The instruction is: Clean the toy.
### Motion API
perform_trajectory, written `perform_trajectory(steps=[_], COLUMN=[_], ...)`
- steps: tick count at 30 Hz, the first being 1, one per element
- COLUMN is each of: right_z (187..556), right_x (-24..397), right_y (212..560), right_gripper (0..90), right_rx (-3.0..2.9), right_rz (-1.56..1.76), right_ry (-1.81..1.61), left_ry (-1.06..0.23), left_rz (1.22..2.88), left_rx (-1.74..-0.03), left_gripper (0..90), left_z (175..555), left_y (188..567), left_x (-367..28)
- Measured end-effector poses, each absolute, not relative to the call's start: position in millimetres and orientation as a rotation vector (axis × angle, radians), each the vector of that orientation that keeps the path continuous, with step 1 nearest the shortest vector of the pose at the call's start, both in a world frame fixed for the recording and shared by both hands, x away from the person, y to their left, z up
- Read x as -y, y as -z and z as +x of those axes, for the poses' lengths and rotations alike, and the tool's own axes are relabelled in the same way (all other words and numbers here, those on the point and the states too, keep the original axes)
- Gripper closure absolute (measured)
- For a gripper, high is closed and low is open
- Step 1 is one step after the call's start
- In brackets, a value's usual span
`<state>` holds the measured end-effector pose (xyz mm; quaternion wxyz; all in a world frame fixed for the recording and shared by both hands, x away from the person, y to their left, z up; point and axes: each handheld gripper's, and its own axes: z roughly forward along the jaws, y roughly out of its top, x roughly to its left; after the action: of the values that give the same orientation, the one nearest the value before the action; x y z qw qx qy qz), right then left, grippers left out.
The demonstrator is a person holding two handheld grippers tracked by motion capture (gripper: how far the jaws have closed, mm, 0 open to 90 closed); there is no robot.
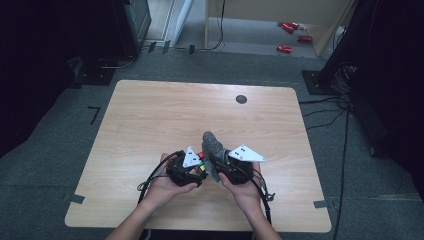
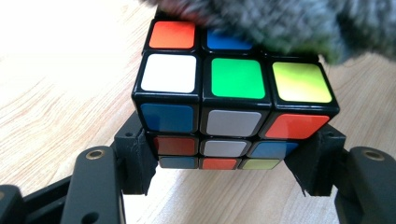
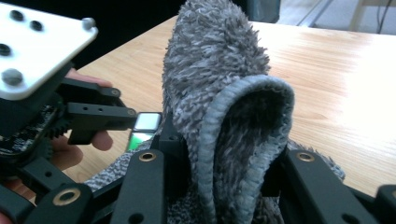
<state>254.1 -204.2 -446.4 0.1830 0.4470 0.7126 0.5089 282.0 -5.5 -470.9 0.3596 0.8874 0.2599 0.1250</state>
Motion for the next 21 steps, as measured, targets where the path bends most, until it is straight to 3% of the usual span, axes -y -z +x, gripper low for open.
perform_trajectory(steps=[9,21], right_z=[239,256], right_x=[177,223], right_y=[446,442], right_gripper=[64.8,65.2], right_rx=[-2.061,-1.936], right_rz=[1.113,1.27], right_ry=[-1.386,-1.524], left_ry=[-0.316,-0.286], left_rz=[2.278,2.147], left_rx=[-0.663,-0.593], left_gripper=[35.3,35.2], left_z=[280,282], left_y=[474,473], left_x=[7,-7])
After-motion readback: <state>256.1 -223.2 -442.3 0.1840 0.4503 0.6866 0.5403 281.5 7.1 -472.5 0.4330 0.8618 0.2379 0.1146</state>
